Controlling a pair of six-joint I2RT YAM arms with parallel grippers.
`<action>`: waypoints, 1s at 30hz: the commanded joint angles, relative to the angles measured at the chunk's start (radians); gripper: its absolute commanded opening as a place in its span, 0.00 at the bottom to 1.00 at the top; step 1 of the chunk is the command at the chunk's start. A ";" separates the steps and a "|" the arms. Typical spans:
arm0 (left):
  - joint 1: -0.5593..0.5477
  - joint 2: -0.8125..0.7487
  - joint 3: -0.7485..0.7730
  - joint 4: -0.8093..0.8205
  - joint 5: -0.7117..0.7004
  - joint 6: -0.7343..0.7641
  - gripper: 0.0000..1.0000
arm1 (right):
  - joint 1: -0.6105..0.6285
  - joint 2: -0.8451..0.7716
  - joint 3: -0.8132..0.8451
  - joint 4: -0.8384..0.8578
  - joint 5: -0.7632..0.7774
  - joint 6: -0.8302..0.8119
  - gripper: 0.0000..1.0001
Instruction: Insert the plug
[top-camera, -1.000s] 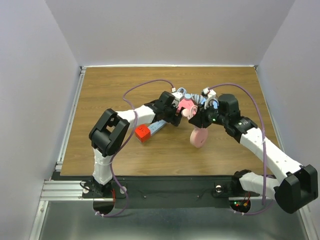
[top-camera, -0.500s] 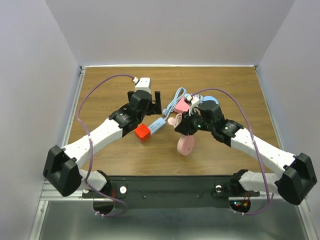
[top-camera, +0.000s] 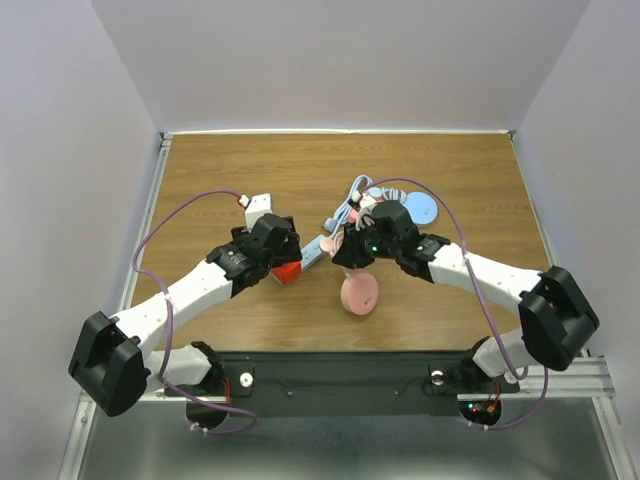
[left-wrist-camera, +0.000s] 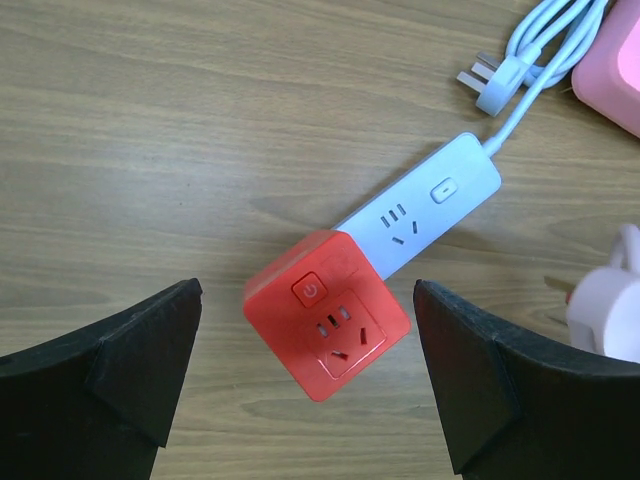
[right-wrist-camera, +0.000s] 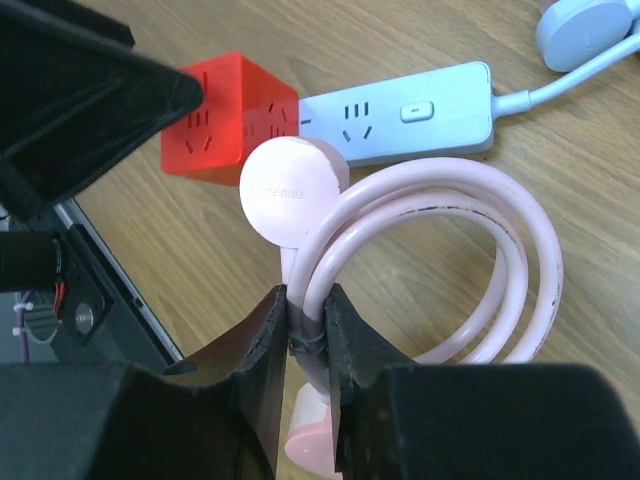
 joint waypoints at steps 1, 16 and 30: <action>0.017 -0.045 -0.056 0.029 0.019 -0.054 0.99 | 0.018 0.061 0.078 0.142 -0.018 0.036 0.00; 0.061 -0.073 -0.169 0.154 0.131 -0.094 0.99 | 0.072 0.193 0.157 0.159 0.025 0.028 0.00; 0.101 -0.070 -0.209 0.204 0.200 -0.079 0.84 | 0.072 0.294 0.170 0.142 0.072 0.088 0.00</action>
